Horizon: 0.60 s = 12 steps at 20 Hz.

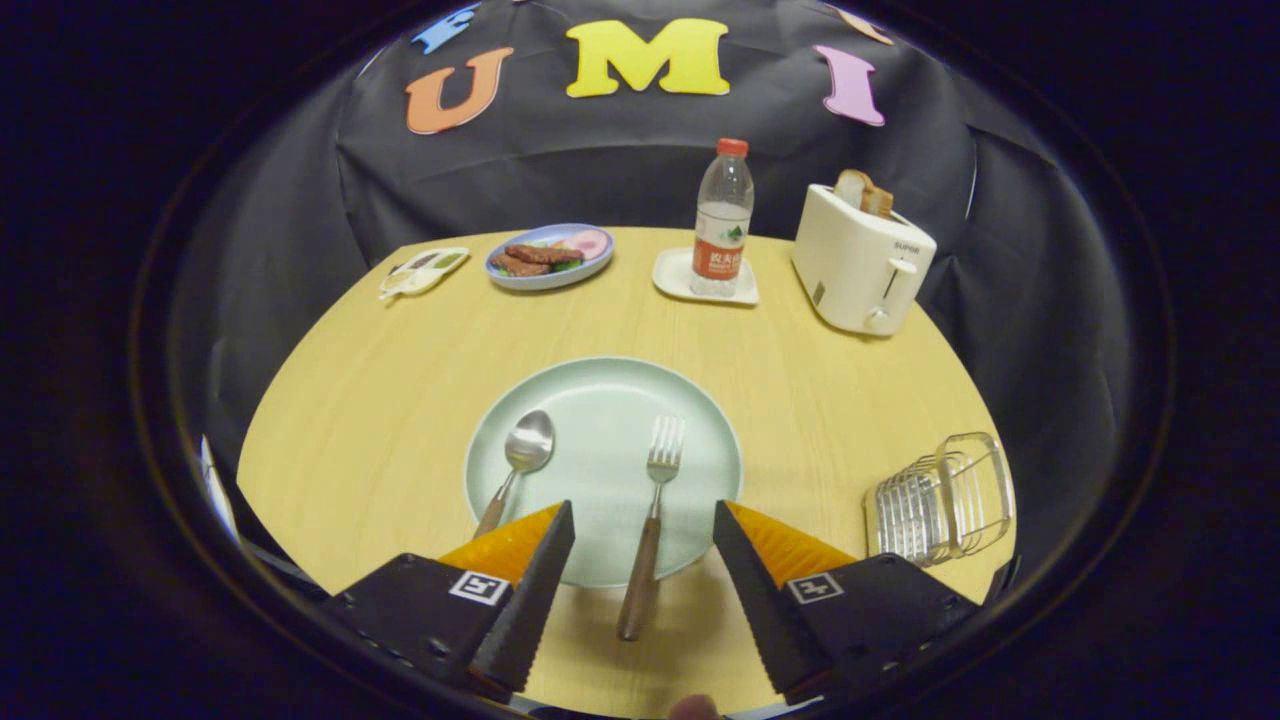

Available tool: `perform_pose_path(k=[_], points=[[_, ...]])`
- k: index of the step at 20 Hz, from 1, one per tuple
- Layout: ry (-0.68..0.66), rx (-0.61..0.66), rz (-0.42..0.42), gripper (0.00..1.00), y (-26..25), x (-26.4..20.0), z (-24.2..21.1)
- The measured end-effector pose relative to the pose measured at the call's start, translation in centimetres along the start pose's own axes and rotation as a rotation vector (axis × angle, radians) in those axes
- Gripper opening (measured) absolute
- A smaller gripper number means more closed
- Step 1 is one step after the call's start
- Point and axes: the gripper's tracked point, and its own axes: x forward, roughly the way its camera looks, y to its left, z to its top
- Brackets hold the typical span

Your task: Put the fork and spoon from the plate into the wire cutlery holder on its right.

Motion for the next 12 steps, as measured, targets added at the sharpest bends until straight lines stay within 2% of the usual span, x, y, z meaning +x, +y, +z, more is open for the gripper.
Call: perform_pose_path(k=[6,7,8,10,11,12], points=[[0.094,0.020,-0.028,0.54,0.4,3.1,-1.4],[0.112,0.020,-0.024,0.54,0.5,3.4,-1.6],[0.127,0.022,-0.052,0.45,0.1,4.3,-2.0],[0.153,0.033,-0.054,0.27,-0.1,4.3,-2.1],[0.163,0.037,-0.047,0.27,0.0,4.4,-2.3],[0.174,0.032,-0.082,0.27,-0.6,5.4,-2.8]])
